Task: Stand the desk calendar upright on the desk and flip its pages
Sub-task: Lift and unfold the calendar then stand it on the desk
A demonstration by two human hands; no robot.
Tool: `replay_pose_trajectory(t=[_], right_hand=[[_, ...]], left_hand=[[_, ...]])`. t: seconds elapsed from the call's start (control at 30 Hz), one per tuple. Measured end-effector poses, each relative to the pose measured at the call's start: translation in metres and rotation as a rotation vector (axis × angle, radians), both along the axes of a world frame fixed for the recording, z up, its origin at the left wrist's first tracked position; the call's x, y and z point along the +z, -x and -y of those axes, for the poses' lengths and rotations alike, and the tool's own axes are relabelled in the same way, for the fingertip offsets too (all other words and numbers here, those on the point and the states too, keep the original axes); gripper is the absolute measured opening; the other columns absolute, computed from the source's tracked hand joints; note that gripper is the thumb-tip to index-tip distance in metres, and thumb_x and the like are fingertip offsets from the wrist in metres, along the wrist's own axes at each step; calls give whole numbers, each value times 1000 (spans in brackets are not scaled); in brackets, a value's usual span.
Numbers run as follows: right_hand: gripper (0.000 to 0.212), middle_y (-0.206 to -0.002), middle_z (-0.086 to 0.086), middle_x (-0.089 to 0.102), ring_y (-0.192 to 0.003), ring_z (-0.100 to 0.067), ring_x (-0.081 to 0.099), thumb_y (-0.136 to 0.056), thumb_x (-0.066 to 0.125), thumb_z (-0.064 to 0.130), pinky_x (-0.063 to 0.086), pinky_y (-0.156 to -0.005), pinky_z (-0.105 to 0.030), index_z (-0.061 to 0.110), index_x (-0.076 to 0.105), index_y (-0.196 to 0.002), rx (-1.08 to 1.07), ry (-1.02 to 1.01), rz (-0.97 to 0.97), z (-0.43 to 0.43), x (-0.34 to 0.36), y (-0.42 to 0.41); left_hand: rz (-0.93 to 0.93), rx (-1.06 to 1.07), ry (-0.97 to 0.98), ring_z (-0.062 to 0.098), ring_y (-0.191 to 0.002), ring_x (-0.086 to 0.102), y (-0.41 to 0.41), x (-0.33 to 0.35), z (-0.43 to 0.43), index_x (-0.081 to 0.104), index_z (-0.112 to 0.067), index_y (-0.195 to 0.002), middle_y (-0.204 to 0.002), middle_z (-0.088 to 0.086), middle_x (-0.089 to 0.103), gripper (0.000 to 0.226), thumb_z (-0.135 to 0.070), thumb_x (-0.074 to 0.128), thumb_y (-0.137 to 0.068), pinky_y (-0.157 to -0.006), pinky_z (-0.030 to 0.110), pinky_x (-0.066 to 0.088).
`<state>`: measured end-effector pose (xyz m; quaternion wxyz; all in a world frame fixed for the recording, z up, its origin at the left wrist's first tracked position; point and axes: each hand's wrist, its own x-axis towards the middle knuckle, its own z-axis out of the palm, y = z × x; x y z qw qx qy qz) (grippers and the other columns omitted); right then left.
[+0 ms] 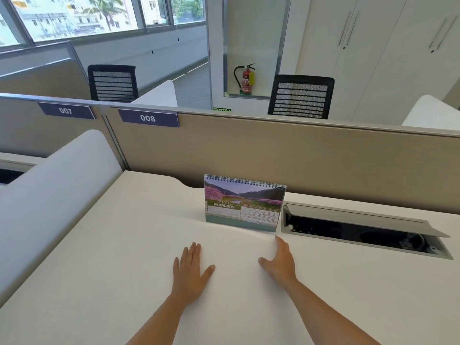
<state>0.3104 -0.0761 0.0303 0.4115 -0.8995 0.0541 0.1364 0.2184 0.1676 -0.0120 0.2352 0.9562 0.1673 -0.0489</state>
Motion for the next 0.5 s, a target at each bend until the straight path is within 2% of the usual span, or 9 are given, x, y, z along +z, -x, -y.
replay_pose_trajectory(t=[0.13, 0.33, 0.5], right_hand=[[93, -159, -5, 27, -143, -27, 33, -81, 76, 22, 31, -115, -41, 17, 19, -154, -16, -59, 25, -4, 10, -6], [100, -162, 3, 21, -144, -23, 31, -85, 73, 22, 34, -110, -38, 25, 3, -156, -26, -144, 60, -15, 23, -13], [98, -163, 5, 15, -147, -21, 26, -87, 71, 22, 29, -112, -34, 29, 1, -155, -43, -195, 69, -20, 23, -11]], left_hand=[[67, -50, -174, 12, -150, -6, 37, -11, 4, -3, -37, -153, -162, -16, -6, 68, -64, 9, -92, -119, 45, -4], [79, -55, -188, 12, -151, -4, 43, -7, 4, 0, -38, -153, -162, -16, -2, 68, -64, 8, -91, -120, 46, -3], [93, -56, -169, 14, -151, -2, 45, -2, 5, 5, -37, -153, -163, -15, 3, 69, -64, 8, -89, -120, 46, -1]])
